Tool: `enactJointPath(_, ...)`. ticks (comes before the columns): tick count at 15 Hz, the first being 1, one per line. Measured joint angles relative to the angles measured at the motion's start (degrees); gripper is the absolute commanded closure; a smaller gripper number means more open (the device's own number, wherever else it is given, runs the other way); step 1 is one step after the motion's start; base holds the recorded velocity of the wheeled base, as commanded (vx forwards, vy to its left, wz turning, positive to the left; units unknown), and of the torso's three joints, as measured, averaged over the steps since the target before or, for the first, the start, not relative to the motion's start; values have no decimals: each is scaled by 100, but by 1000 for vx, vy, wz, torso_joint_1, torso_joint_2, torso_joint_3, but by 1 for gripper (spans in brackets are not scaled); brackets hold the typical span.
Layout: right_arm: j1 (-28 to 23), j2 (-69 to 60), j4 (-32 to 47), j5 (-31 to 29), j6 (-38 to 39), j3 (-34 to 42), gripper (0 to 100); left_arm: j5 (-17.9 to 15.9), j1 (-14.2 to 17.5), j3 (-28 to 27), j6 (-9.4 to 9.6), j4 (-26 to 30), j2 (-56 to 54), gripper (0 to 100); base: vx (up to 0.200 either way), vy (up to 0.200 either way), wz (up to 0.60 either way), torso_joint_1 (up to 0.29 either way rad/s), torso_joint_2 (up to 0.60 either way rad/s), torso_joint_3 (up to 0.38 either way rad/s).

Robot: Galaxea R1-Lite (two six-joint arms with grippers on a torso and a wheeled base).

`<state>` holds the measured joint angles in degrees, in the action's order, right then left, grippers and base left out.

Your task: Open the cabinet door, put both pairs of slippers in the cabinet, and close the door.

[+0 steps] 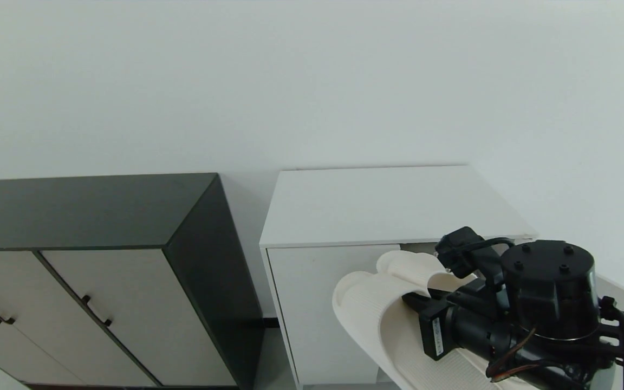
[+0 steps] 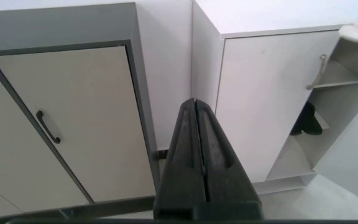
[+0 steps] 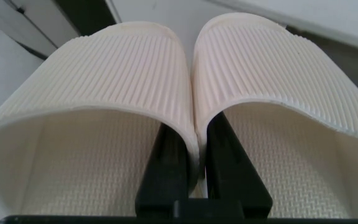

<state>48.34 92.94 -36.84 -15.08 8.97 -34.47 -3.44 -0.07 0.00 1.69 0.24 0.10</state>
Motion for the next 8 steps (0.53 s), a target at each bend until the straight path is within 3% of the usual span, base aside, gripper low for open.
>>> enactJointPath(8, -71, 171, -196, 88, 79, 44, 100, 0, 0, 0, 5, 2, 0, 100, 0, 0, 0, 0, 0, 0)
